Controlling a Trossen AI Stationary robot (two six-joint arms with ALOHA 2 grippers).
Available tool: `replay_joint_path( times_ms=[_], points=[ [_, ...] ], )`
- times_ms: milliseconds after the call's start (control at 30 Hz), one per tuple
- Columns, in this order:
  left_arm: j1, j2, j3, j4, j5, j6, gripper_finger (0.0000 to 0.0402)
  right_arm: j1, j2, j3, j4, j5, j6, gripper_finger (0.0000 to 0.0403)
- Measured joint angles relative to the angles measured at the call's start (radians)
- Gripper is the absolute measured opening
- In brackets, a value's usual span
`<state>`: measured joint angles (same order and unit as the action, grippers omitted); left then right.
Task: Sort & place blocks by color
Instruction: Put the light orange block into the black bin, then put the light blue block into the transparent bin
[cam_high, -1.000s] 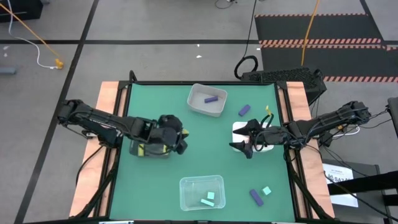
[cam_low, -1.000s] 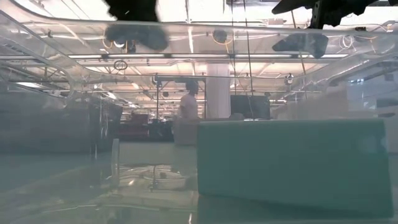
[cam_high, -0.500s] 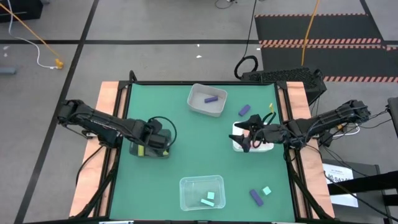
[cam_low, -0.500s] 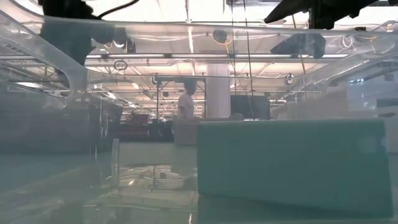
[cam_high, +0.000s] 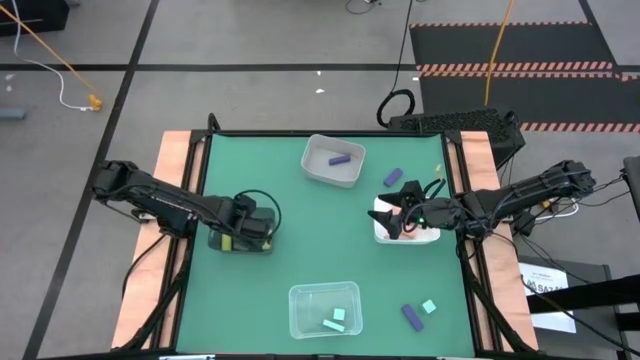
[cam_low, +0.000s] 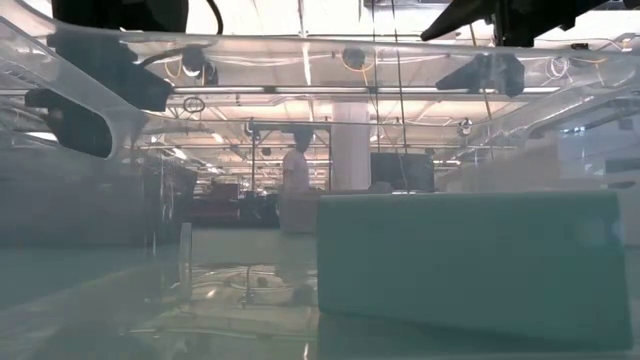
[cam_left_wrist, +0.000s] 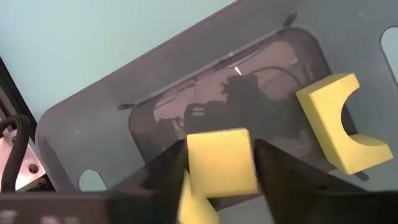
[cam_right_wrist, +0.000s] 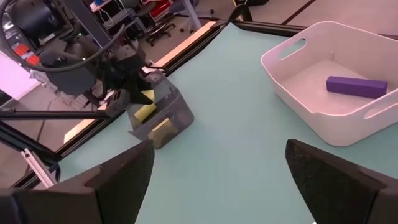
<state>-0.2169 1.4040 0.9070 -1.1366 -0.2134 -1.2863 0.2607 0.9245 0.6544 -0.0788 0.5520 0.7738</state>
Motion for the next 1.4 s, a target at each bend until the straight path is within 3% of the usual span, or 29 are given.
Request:
replay_joint_path(
  times_ms=[167, 333, 433, 567, 900, 1000, 1100, 1300, 1400],
  points=[
    [0.0, 0.0, 0.0, 0.001, 0.0, -0.003, 0.0288, 0.0, 0.0, 0.0, 0.0, -0.002, 0.0, 0.0352],
    [0.0, 0.0, 0.0, 0.001, 0.001, -0.035, 0.0329, 0.0, 0.0, 0.0, 0.038, -0.004, 0.0, 0.0352],
    [0.011, 0.0, 0.01, 0.004, 0.037, -0.052, 0.0332, 0.0, 0.0, 0.0, 0.095, -0.011, -0.043, 0.0352],
    [0.031, 0.0, 0.035, 0.042, 0.088, -0.025, 0.0324, 0.0, -0.006, 0.0, 0.149, -0.105, -0.164, 0.0352],
    [0.05, 0.0, 0.217, 0.05, 0.052, 0.073, 0.0276, 0.0, -0.049, 0.0, 0.173, -0.185, -0.272, 0.0352],
    [0.05, 0.0, 0.269, 0.124, 0.028, 0.132, 0.0266, 0.001, -0.072, 0.0, 0.063, -0.278, -0.237, 0.0352],
    [0.05, 0.0, 0.303, 0.244, 0.016, 0.196, 0.0259, 0.001, -0.089, 0.0, -0.161, -0.415, -0.146, 0.0352],
    [0.05, 0.0, 0.322, 0.534, 0.015, 0.292, 0.0253, 0.027, -0.074, 0.0, -0.541, -0.838, 0.153, 0.0352],
    [0.05, 0.0, 0.322, 0.673, 0.014, 0.34, 0.0254, 0.079, -0.063, 0.0, -0.645, -0.971, 0.261, 0.0352]
  ],
)
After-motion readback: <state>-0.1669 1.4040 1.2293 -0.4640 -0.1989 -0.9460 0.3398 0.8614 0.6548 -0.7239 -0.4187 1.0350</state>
